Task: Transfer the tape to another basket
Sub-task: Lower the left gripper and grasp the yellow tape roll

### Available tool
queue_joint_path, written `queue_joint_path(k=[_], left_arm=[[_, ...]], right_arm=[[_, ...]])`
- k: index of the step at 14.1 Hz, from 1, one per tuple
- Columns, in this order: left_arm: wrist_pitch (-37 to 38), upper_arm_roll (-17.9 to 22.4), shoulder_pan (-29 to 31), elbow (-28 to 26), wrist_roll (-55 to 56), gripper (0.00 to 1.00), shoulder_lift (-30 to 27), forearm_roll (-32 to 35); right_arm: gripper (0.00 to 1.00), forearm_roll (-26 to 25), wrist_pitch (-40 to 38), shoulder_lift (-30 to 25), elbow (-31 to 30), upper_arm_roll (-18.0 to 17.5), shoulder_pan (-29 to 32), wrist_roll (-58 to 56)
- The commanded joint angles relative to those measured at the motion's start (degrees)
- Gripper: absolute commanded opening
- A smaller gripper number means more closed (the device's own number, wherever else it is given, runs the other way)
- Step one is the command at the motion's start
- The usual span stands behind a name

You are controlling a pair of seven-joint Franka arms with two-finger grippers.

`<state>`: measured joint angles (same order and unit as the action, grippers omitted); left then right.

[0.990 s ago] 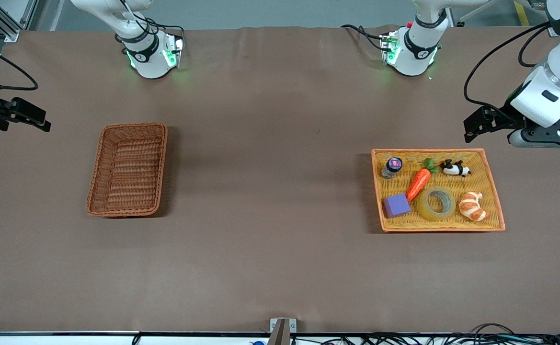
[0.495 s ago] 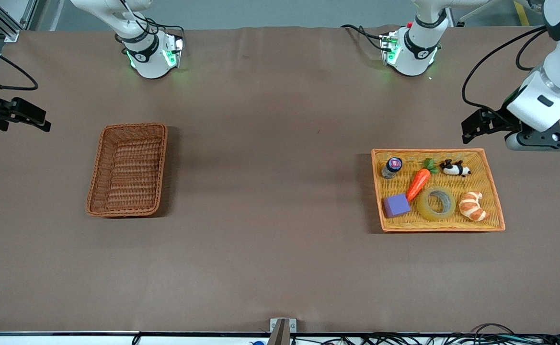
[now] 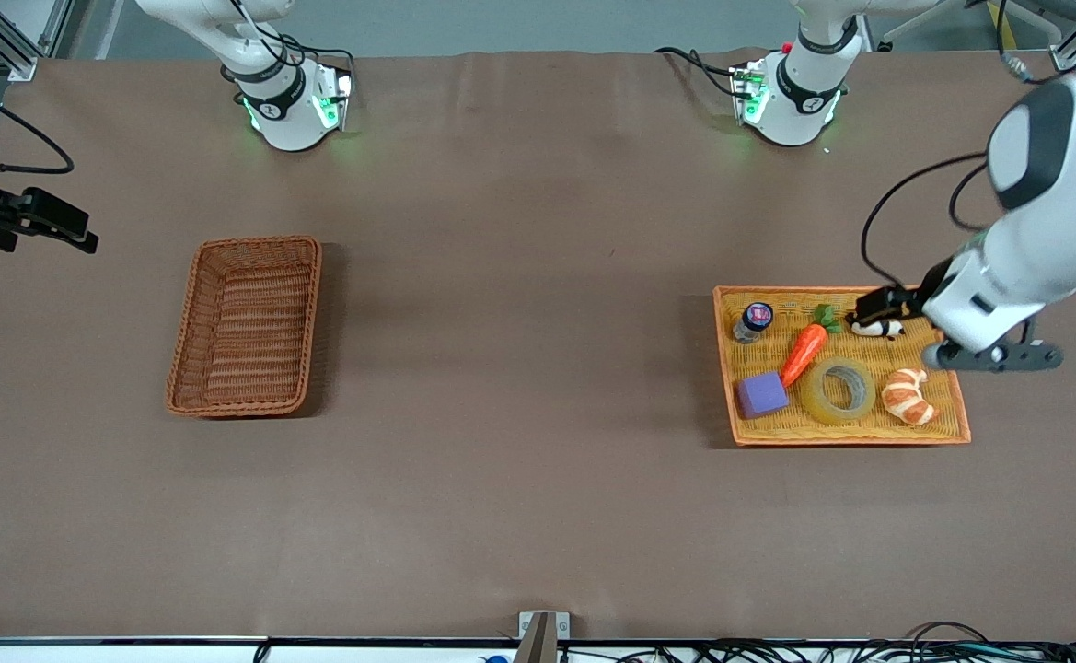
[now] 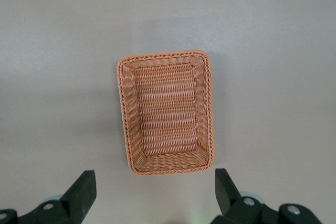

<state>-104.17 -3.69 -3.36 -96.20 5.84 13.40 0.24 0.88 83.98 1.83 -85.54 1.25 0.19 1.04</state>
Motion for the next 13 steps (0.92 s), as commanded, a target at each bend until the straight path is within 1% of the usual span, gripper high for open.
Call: queue_joint_path(k=[1, 2, 6, 9, 13], left_arm=[[-7.5, 2.2, 0.0, -3.5, -0.6, 1.00, 3.4, 0.6], [-10.4, 2.5, 0.0, -4.3, -0.6, 1.00, 5.0, 0.6], [-17.3, 5.6, 0.0, -4.3, -0.5, 1.00, 11.6, 0.6], [-19.1, 7.0, 0.0, -4.3, -0.2, 1.00, 15.0, 0.6], [-19.2, 7.4, 1.0, -5.4, 0.4, 1.00, 16.5, 0.6]], right_arm=[[1.00, -0.5, 0.1, -0.9, -1.0, 0.0, 0.0, -0.4], [1.00, -0.5, 0.1, -0.8, -1.0, 0.0, -0.1, -0.4], [1.00, -0.5, 0.1, -0.8, -1.0, 0.0, -0.1, -0.4], [1.00, -0.5, 0.1, -0.8, -1.0, 0.0, -0.1, -0.4], [1.00, -0.5, 0.1, -0.8, -1.0, 0.0, -0.1, -0.4]])
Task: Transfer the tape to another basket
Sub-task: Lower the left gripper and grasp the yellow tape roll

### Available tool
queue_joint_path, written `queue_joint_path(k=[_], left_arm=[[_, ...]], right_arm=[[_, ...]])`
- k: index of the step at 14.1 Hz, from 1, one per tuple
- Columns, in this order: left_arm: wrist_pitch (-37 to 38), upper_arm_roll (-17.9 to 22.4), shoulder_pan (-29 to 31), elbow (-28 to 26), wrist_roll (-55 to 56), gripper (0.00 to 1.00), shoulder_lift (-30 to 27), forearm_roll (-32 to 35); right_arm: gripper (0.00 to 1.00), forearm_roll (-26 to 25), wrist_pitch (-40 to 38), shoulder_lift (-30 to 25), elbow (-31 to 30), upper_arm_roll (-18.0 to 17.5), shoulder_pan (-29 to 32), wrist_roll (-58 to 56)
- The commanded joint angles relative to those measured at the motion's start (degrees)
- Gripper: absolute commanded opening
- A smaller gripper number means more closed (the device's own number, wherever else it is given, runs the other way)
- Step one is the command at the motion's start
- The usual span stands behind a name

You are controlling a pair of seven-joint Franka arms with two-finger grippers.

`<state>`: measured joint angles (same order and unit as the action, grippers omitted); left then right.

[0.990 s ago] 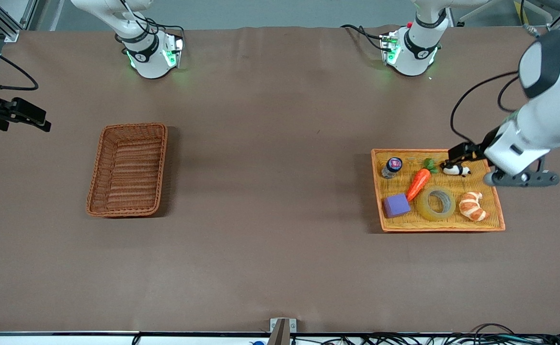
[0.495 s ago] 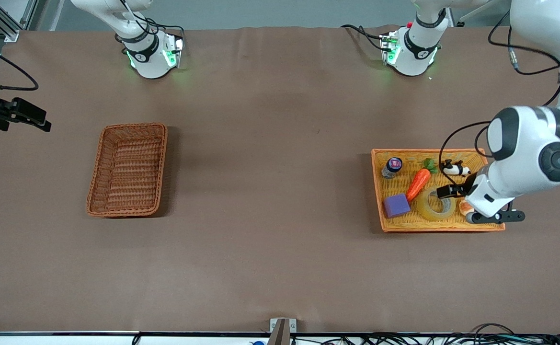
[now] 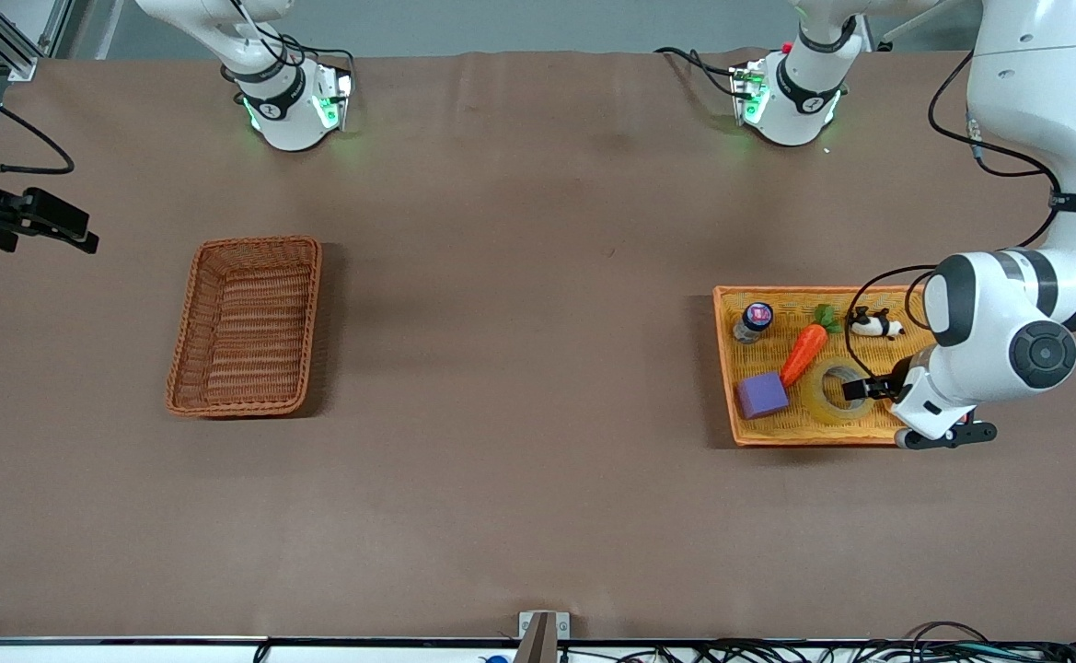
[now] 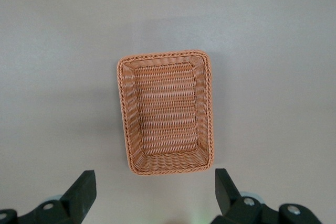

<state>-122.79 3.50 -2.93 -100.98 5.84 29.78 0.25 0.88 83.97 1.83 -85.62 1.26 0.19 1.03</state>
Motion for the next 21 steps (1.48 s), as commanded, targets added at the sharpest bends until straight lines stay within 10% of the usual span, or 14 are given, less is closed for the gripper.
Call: queue_joint_path(k=[1, 8, 11, 13, 21], left_arm=[[-0.5, 0.1, 0.7, -0.6, 0.4, 1.00, 1.0, 0.5], [-0.6, 0.2, -0.2, 0.6, 0.9, 0.98, 5.4, 0.5], [-0.4, 0.1, 0.4, 0.3, 0.9, 0.37, 5.1, 0.5], [0.1, 0.1, 0.5, 0.2, 1.0, 0.16, 4.6, 0.5], [3.3, -1.3, -0.1, 0.3, 3.9, 0.00, -6.1, 0.8]], right_arm=[[1.00, -0.5, 0.1, -0.8, -1.0, 0.0, -0.1, -0.4], [1.00, -0.5, 0.1, -0.8, -1.0, 0.0, -0.1, -0.4], [1.00, -0.5, 0.1, -0.9, -1.0, 0.0, -0.1, -0.4], [1.00, -0.5, 0.1, -0.9, -1.0, 0.0, -0.1, -0.4], [1.00, -0.5, 0.0, -0.9, -1.0, 0.0, -0.1, -0.4]])
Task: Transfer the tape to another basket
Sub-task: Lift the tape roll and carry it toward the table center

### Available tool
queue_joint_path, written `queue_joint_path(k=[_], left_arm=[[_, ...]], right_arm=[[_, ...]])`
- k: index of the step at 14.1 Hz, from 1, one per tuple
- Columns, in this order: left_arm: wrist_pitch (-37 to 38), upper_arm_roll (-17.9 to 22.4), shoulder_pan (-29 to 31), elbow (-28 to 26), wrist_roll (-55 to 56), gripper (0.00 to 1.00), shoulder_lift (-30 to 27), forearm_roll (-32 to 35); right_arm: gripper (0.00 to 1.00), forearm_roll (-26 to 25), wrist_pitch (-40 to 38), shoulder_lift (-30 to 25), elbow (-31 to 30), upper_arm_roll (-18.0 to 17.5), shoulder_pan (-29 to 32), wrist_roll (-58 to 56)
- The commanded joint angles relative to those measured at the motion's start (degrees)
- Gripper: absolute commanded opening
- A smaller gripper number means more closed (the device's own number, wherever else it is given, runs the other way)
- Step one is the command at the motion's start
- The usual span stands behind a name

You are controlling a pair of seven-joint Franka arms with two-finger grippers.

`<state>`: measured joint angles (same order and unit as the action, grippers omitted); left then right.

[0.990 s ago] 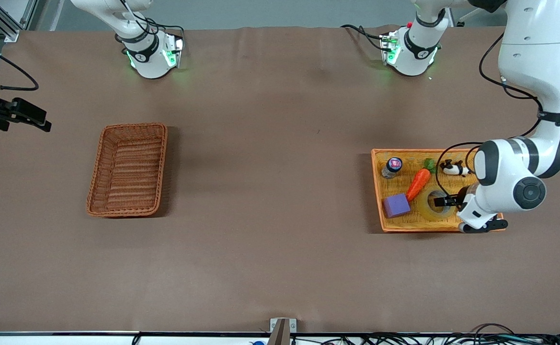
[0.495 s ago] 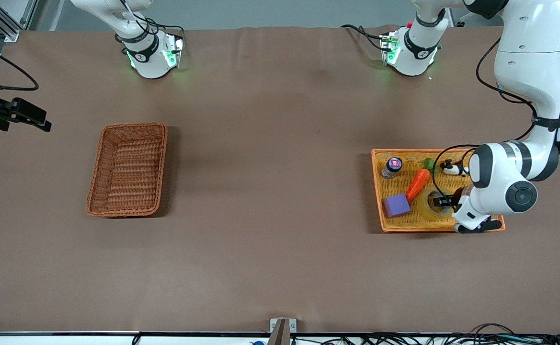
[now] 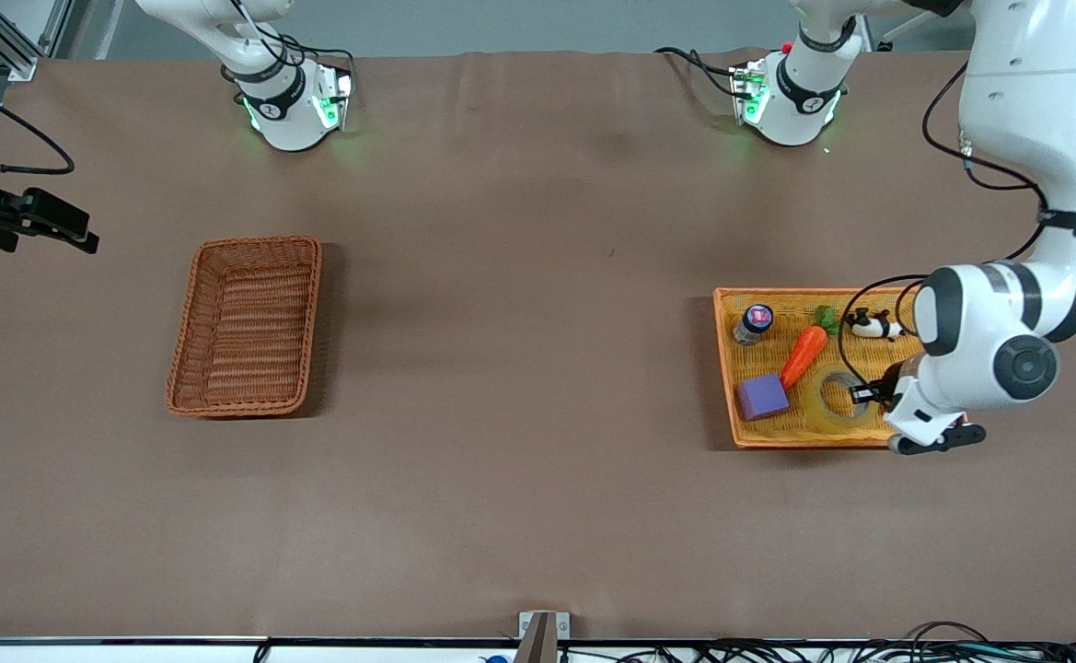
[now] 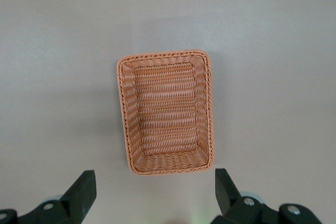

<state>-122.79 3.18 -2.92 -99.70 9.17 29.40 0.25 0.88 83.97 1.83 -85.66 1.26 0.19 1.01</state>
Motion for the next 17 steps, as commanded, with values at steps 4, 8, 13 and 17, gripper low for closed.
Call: queue_joint_path(k=[4, 8, 13, 17], left_arm=[[9.3, -14.0, 0.0, -0.1, 6.1, 0.01, -9.4, 5.2], [9.3, -31.1, -0.6, 5.4, 27.1, 0.03, -2.2, 13.9], [9.3, -38.5, -8.0, 13.7, 38.8, 0.04, 10.2, 16.2], [9.3, -37.2, -17.3, 22.0, 47.5, 0.06, 18.0, 16.7]], right_arm=[[1.00, -0.5, 0.1, -0.8, -0.9, 0.0, -0.1, -0.4], [1.00, -0.5, 0.1, -0.9, -0.9, 0.0, 0.0, -0.4], [1.00, -0.5, 0.1, -0.8, -0.9, 0.0, 0.0, -0.4], [1.00, -0.5, 0.1, -0.8, -0.9, 0.0, 0.1, -0.4]])
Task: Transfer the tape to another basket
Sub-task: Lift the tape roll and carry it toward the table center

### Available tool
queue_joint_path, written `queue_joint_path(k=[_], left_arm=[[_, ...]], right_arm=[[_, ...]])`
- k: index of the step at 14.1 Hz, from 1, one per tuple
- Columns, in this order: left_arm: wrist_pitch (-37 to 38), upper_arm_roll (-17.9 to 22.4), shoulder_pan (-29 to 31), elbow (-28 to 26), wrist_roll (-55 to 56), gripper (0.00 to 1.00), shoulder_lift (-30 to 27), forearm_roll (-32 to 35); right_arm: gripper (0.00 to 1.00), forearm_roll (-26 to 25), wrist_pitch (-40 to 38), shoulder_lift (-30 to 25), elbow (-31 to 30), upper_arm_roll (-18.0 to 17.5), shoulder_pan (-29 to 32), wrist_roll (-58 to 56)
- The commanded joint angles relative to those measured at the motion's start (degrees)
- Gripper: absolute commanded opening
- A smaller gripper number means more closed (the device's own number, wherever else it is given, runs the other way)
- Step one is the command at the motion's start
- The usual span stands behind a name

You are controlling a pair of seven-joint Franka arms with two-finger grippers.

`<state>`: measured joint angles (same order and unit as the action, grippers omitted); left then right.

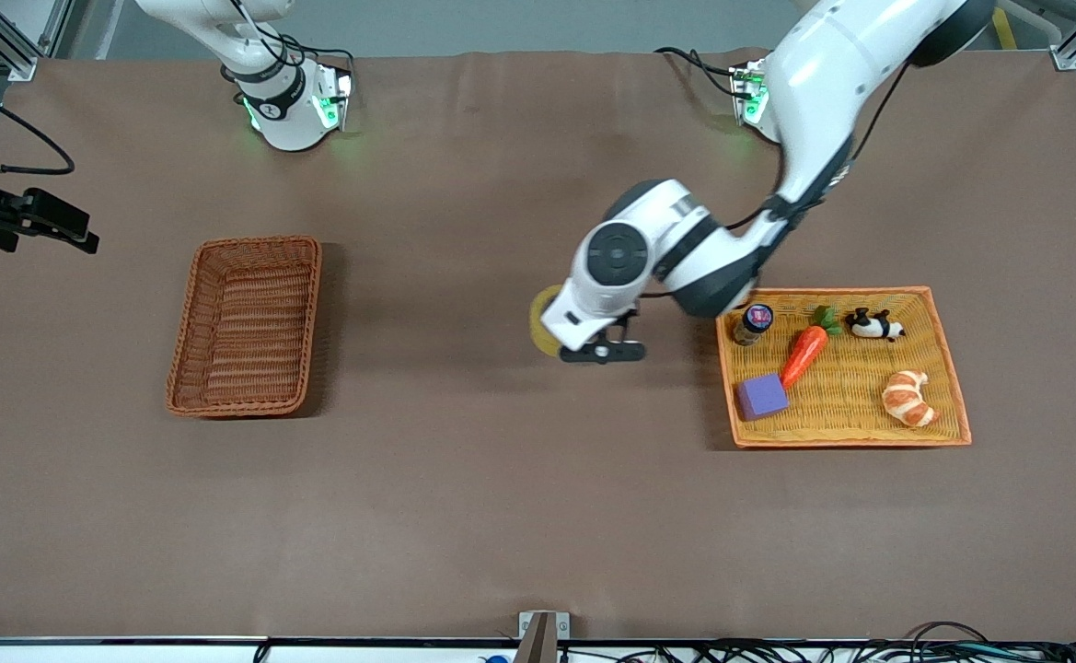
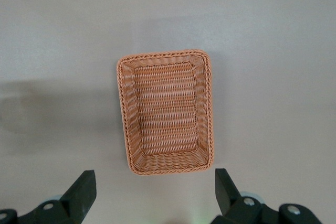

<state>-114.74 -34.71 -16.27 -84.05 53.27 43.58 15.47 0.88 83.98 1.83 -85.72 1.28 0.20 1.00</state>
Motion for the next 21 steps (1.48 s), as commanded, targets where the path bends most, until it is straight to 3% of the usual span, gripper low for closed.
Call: queue_joint_path(k=[1, 4, 6, 11, 14, 16, 18, 21], left_arm=[[1.2, 2.9, -6.1, 7.6, 4.5, 0.06, 4.5, 1.3], [0.0, 10.6, -14.9, 14.1, 7.5, 0.08, 8.7, 1.1], [-0.3, 11.0, -15.6, 14.0, 7.6, 0.16, 9.2, 1.0], [-1.7, 10.8, -17.0, 14.0, 7.6, 0.17, 10.1, 1.0], [-2.4, 10.9, -17.6, 13.9, 7.7, 0.35, 10.6, 0.6], [-1.8, 10.9, -17.2, 13.8, 7.7, 0.69, 9.0, 0.1], [-1.0, 11.1, -16.2, 13.5, 7.6, 0.74, 5.9, 0.1], [8.6, 13.0, -13.9, 12.9, 6.1, 0.81, -1.5, 0.1]], right_arm=[[1.00, -0.5, 0.2, -0.8, -0.9, -0.1, 0.1, -0.4], [1.00, -0.5, 0.6, -0.7, -0.9, 0.0, 0.2, -0.4], [1.00, -0.4, 1.1, -0.3, -0.9, -0.1, 0.1, -0.4], [1.00, -0.2, 2.2, 0.5, -0.9, 0.0, -0.1, -0.4], [1.00, -0.1, 2.8, 0.7, -1.0, -0.1, -0.2, -0.4], [1.00, -0.1, 2.9, 1.0, -0.9, -0.1, -0.2, -0.4], [1.00, 0.0, 2.9, 1.0, -0.9, -0.1, -0.2, -0.4], [1.00, -0.1, 3.5, 2.0, -0.9, -0.5, -1.8, 0.1]])
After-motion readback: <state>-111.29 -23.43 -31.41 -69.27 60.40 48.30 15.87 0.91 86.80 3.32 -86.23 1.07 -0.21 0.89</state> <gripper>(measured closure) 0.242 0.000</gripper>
